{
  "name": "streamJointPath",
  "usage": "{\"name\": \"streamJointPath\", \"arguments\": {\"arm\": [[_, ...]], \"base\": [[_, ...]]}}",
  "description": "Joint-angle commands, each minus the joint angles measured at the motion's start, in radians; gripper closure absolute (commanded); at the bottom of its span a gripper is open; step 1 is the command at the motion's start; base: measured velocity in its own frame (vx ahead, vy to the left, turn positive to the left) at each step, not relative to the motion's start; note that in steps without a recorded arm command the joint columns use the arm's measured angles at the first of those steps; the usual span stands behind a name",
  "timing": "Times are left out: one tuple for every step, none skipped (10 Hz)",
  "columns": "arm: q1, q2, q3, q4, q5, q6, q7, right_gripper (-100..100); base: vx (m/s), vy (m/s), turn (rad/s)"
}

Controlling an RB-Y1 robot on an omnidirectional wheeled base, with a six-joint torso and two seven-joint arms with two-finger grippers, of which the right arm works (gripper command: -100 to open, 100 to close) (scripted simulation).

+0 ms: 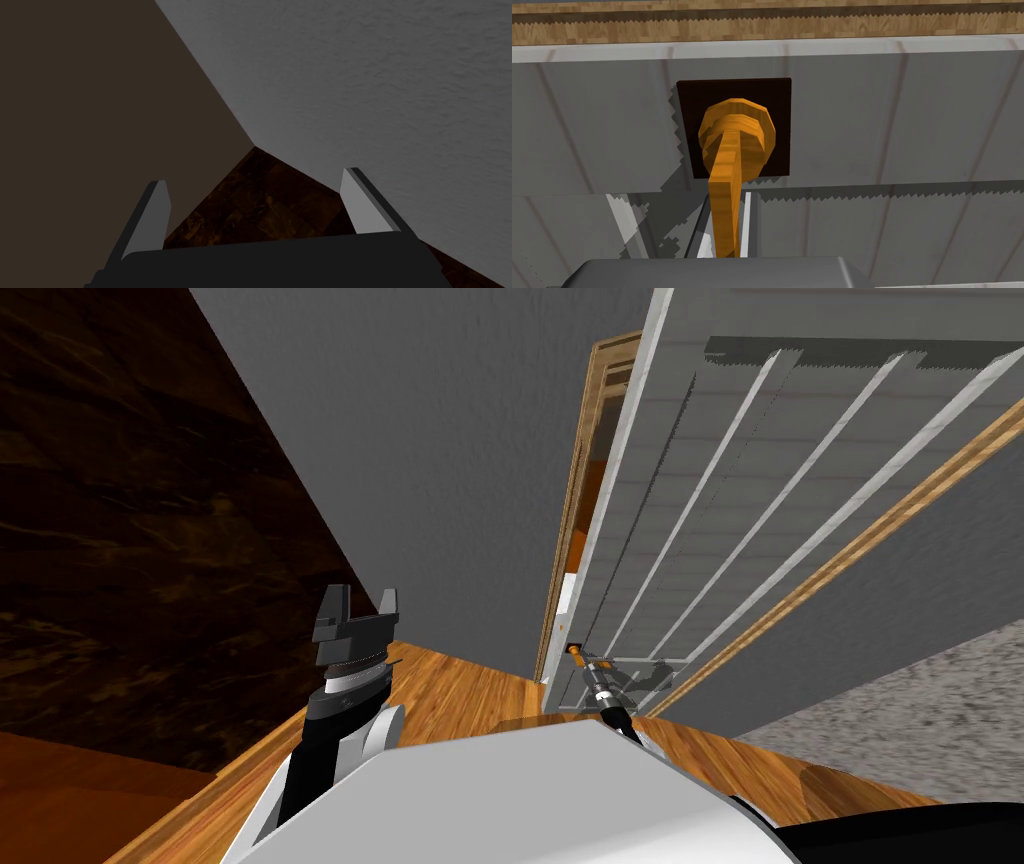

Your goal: Pull the door open

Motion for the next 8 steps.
{"name": "streamJointPath", "arguments": {"arm": [[0.02,-0.016,0.014,0.0,0.007,-0.029,-0.019,100],[0.025,-0.02,0.018,0.0,0.009,-0.036,-0.024,100],[0.036,-0.029,0.026,0.0,0.013,-0.053,-0.036,100],[0.048,-0.038,0.034,0.0,0.017,-0.07,-0.047,100],[0.048,-0.038,0.034,0.0,0.017,-0.07,-0.047,100],[0.071,-0.057,0.051,0.0,0.026,-0.105,-0.07,100],[0.071,-0.057,0.051,0.0,0.026,-0.105,-0.07,100],[0.076,-0.061,0.055,0.0,0.027,-0.113,-0.076,100]], "base": [[-0.156,-0.03,0.152],[-0.204,-0.052,0.113],[-0.22,-0.086,0.103],[-0.205,-0.072,0.146],[-0.121,-0.016,0.042],[-0.128,-0.022,0.129],[-0.173,-0.048,0.093],[-0.144,-0.045,0.054]]}}
